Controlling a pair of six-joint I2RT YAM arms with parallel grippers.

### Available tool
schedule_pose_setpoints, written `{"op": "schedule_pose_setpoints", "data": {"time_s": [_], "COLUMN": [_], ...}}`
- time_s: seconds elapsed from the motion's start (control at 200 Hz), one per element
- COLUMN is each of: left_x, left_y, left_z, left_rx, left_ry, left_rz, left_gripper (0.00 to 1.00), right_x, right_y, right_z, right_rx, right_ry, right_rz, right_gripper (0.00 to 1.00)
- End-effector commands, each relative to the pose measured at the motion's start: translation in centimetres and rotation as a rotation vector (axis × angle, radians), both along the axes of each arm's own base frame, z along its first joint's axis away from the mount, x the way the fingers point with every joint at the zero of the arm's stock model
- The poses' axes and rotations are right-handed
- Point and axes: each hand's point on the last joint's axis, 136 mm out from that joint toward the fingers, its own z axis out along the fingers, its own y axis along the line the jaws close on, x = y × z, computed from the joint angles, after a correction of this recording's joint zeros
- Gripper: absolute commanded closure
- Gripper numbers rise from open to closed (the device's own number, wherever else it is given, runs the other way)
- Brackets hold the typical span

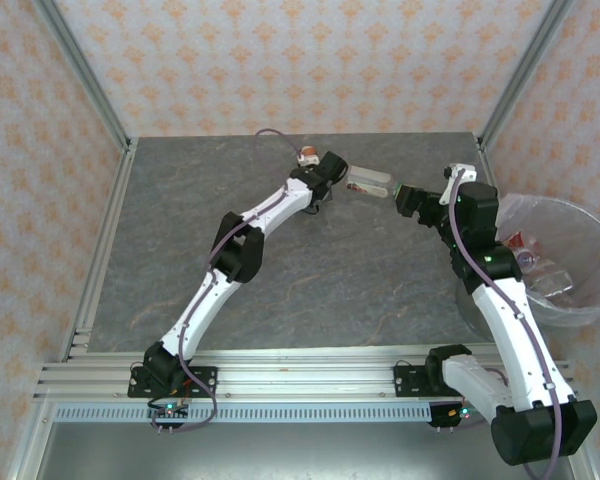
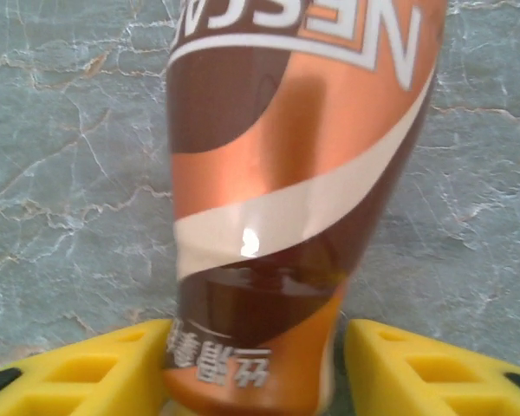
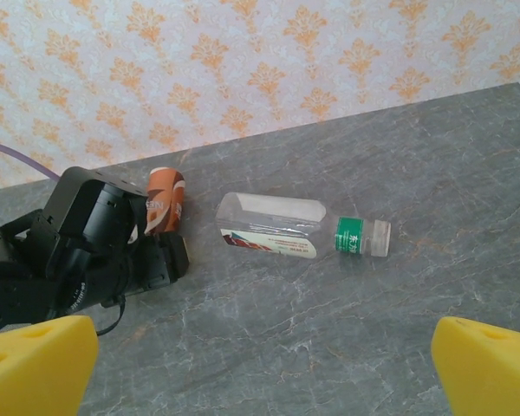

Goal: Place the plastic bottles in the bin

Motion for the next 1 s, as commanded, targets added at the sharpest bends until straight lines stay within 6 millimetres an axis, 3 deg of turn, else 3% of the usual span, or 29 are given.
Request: {"op": "schedule_pose_setpoints", "data": {"time_s": [0.0, 0.15, 0.385, 0.49, 0.611, 0.856, 0.991], "left_x": [-0.5, -1.2, -3.0, -3.9, -5.5, -9.0, -11.9], "left_y": [0.2, -0.7, -1.1, -2.1, -2.7, -2.7, -2.5], "left_z": [-0.6, -0.1, 2.4, 4.4, 6.1, 7.7, 10.2], "left_rx": [0.011, -0.006, -0.026, -0.080, -0.123, -0.209, -0.289], "left_ry": [0.032, 0.053, 0.026, -0.019, -0.059, -0.090, -0.127], "left_rz": [-0.007, -0.074, -0.154, -0.231, -0.282, -0.358, -0.390], "left_gripper": [0.54, 0.67, 0.84, 1.00, 1.00, 1.00, 1.00], "right_x": [-0.1, 0.0, 0.1, 0.3, 0.4, 0.7, 0.7], "right_y": [-0.1, 0.0, 1.0, 1.1, 1.1, 1.8, 2.9], "right_z": [-0.1, -0.4, 0.1, 0.2, -0.1, -0.8, -0.1], "right_rx": [-0.024, -0.004, 0.101, 0.148, 0.194, 0.275, 0.367], "right_ry": [0.001, 0.006, -0.007, -0.012, -0.009, 0.035, 0.029], "right_rz": [-0.004, -0.005, 0.013, 0.002, -0.018, -0.016, 0.022], "right_gripper": [0.01, 0.01, 0.01, 0.01, 0.01, 0.01, 0.01]}}
